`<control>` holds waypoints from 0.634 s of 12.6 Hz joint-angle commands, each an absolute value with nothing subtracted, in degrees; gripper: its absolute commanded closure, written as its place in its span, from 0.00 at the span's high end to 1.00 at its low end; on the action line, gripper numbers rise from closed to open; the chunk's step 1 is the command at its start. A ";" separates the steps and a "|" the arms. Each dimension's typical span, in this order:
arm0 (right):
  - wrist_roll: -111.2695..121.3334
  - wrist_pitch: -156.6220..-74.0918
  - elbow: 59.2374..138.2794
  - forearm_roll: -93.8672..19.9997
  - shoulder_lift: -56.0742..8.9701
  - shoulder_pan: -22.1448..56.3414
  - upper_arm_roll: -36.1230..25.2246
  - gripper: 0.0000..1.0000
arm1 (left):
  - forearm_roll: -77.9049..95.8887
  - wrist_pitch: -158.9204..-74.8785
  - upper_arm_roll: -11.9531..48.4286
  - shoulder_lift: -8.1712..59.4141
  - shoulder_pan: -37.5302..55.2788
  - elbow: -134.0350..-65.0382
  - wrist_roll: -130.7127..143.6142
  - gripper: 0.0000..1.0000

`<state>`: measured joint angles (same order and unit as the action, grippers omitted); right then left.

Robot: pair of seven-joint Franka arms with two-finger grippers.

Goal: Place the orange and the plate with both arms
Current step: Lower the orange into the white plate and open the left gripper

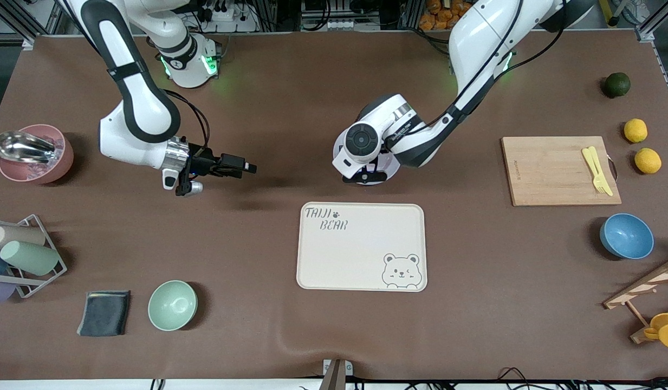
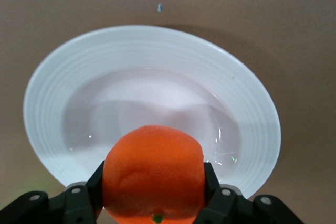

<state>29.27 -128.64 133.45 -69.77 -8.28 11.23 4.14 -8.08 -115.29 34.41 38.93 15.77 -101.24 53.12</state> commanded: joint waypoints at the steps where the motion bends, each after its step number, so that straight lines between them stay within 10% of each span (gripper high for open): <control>1: 30.94 -129.90 134.12 -71.54 -8.26 12.04 3.78 1.00 | -9.58 -115.58 32.61 39.99 18.19 -99.93 54.58 0.00; 5: 30.94 -130.25 134.21 -71.63 -8.26 12.39 3.78 1.00 | -9.58 -115.75 31.90 40.61 19.07 -99.93 54.58 0.14; 6: 30.94 -130.25 134.21 -71.54 -8.35 12.39 3.78 1.00 | -9.67 -115.75 31.82 40.61 18.90 -99.84 54.41 0.74; 7: 31.29 -130.17 134.21 -71.63 -8.35 12.39 3.78 1.00 | -9.75 -115.75 31.82 40.26 18.98 -99.84 53.80 1.00; 8: 31.46 -130.25 134.21 -71.54 -8.44 12.39 3.78 1.00 | -9.67 -115.23 31.90 39.73 18.72 -99.84 54.31 1.00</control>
